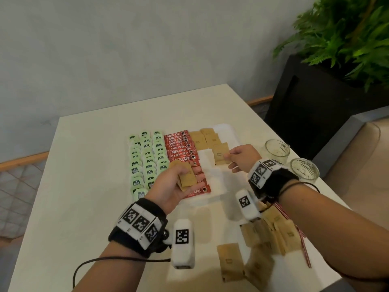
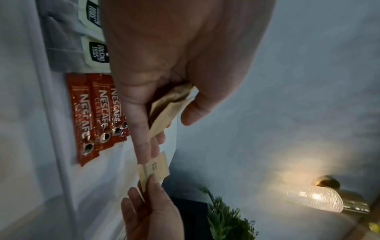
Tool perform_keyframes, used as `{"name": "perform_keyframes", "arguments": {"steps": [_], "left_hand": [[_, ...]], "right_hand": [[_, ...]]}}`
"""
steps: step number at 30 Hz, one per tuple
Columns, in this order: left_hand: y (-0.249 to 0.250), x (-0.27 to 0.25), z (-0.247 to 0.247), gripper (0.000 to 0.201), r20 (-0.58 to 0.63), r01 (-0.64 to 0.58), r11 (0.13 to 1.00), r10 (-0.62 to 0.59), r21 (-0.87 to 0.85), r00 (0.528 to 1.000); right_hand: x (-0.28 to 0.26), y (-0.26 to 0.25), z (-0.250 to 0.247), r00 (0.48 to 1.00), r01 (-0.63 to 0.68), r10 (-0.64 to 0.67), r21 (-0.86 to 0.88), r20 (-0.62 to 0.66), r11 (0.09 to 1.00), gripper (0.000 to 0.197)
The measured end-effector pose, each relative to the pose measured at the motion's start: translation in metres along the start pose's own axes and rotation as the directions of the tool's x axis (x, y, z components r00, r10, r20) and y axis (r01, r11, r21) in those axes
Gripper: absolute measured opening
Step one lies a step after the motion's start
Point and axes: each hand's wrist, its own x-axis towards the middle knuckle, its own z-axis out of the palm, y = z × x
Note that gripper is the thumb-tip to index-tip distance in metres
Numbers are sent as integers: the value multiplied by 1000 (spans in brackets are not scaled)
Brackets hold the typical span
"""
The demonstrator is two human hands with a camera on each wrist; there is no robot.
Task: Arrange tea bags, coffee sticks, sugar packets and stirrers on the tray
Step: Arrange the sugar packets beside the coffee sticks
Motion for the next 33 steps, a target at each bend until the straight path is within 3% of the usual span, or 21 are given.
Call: {"name": "perform_keyframes", "arguments": {"steps": [6, 16, 25, 29, 33], "left_hand": [[11, 13, -21, 32, -5, -58, 998, 58, 37, 998], [15, 23, -36, 26, -48, -125, 984, 132, 124, 990], [8, 24, -32, 31, -65, -131, 983, 140, 128, 988], [6, 24, -20, 27, -75, -158, 981, 167, 114, 983], [-2, 27, -2, 25, -81, -205, 964, 221, 171, 972]], "right_hand": [[45, -4, 33, 993, -120, 121, 67, 1, 990, 14], [72, -20, 48, 994, -105, 103, -87, -32, 991, 23], [57, -23, 44, 998, -30, 22, -151, -52, 988, 33], [25, -26, 32, 990, 109, -111, 21, 91, 994, 32], [-18, -28, 30, 928, 163, -204, 153, 311, 975, 31]]}}
